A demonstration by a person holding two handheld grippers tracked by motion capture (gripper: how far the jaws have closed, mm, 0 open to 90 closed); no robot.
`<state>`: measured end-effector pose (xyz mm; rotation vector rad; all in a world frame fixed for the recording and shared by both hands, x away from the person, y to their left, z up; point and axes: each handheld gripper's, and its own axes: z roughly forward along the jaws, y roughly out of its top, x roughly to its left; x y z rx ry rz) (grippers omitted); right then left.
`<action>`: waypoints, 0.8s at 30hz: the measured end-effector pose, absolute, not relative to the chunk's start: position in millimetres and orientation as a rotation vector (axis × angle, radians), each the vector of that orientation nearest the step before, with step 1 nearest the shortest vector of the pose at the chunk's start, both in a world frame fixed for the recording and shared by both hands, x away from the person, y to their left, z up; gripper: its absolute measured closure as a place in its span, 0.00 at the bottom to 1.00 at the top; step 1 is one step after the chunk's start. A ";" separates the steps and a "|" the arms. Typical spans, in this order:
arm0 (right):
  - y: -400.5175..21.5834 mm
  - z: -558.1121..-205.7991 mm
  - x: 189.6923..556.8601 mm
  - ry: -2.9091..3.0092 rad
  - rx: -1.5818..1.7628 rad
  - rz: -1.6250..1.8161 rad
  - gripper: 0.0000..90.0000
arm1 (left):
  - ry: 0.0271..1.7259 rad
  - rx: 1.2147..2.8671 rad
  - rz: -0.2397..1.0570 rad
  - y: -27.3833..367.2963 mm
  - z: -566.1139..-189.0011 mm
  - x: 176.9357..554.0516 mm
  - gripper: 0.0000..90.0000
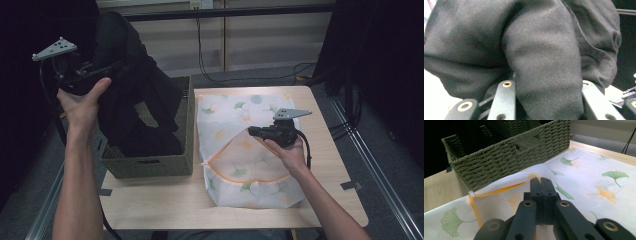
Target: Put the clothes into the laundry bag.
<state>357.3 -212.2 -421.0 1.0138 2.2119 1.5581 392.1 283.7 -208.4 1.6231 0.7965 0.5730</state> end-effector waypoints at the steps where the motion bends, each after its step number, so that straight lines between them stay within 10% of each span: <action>1: -212.3 -421.0 357.4 2.211 1.012 1.559 1.00 | 0.797 1.623 0.573 283.7 -208.4 392.1 0.74; 24: -212.5 -420.6 357.1 2.211 1.007 1.556 1.00 | 0.717 1.600 0.599 268.4 -173.6 384.5 0.74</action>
